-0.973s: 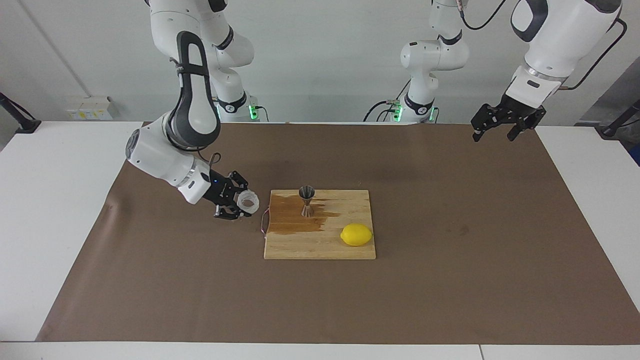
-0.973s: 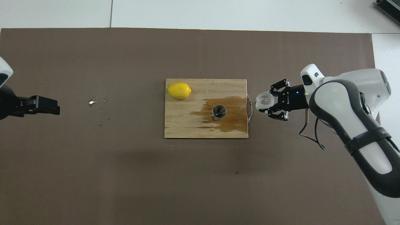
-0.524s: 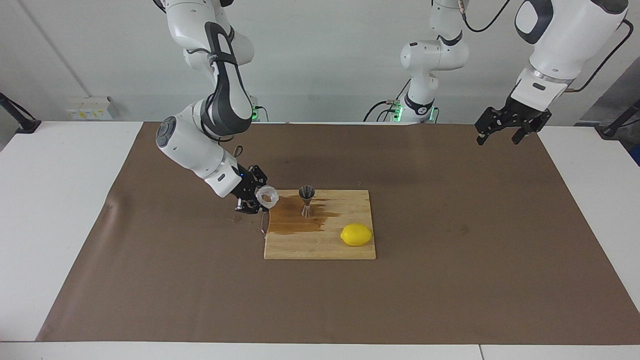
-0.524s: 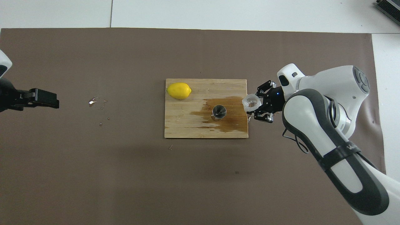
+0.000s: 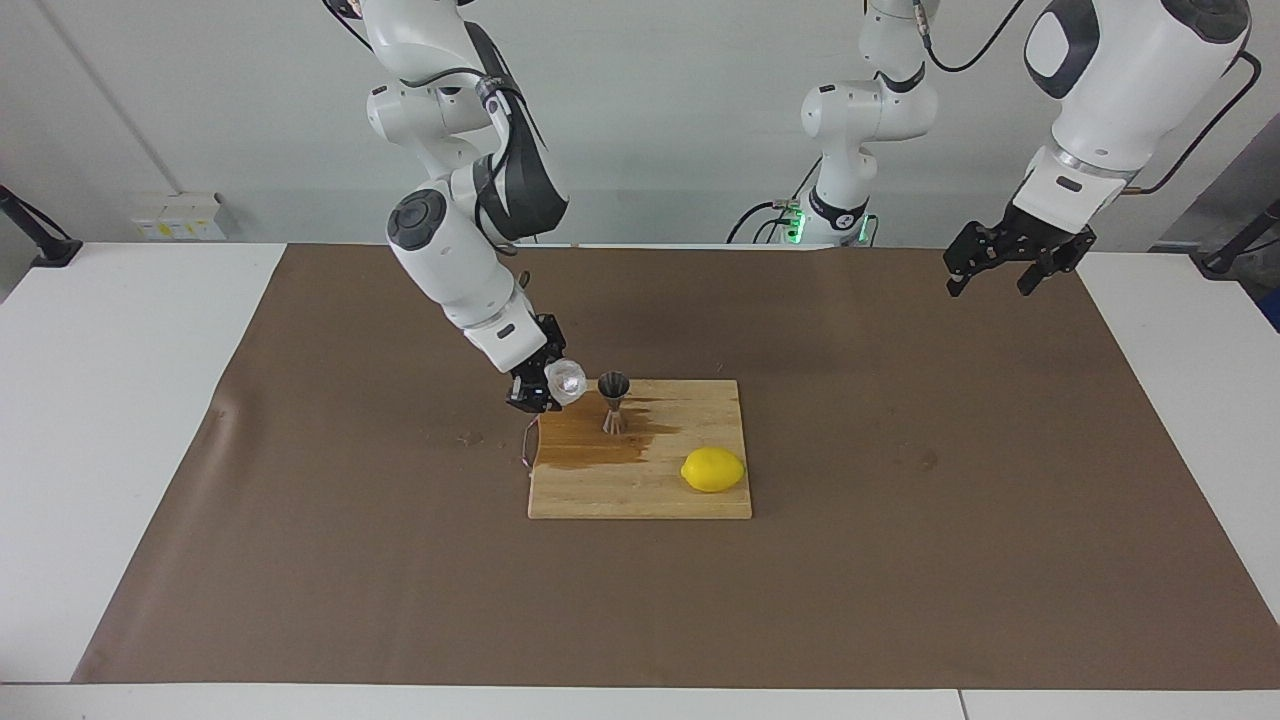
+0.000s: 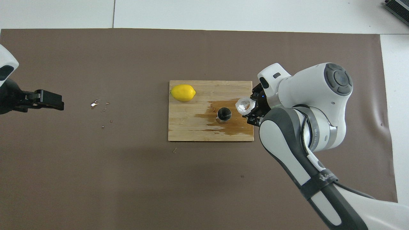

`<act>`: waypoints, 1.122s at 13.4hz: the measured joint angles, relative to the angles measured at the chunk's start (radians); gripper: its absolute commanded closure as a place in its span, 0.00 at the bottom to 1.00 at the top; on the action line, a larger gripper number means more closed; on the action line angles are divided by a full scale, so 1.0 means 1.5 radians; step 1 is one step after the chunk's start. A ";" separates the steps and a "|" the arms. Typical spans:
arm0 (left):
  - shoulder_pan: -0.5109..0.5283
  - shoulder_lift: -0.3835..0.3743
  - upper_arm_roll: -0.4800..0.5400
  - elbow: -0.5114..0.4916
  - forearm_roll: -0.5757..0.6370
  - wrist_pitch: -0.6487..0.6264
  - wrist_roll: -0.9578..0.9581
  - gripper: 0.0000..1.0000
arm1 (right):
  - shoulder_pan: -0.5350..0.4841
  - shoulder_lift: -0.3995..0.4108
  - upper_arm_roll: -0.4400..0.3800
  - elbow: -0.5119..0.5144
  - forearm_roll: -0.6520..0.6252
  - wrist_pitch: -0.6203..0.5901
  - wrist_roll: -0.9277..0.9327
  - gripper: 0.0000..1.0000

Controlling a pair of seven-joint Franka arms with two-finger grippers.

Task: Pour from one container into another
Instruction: 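Tilt the white cup with the right gripper above the metal cup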

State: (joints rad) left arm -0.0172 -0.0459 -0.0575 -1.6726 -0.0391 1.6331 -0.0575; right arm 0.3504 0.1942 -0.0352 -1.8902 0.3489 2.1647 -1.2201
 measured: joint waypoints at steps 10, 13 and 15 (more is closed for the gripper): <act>0.000 -0.001 0.000 0.000 0.000 0.000 0.000 0.00 | 0.084 -0.003 0.000 0.012 -0.210 -0.005 0.116 0.79; 0.001 -0.001 0.001 0.000 0.000 0.000 0.000 0.00 | 0.084 -0.005 0.000 0.012 -0.235 -0.010 0.116 0.79; 0.001 -0.001 0.001 0.000 0.000 0.000 0.000 0.00 | 0.084 -0.006 -0.001 0.012 -0.251 -0.016 0.116 0.79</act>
State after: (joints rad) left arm -0.0162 -0.0474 -0.0562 -1.6726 -0.0391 1.6331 -0.0577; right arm 0.4771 0.1854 -0.0360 -1.8721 -0.0280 2.1406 -1.0465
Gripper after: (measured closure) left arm 0.000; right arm 0.493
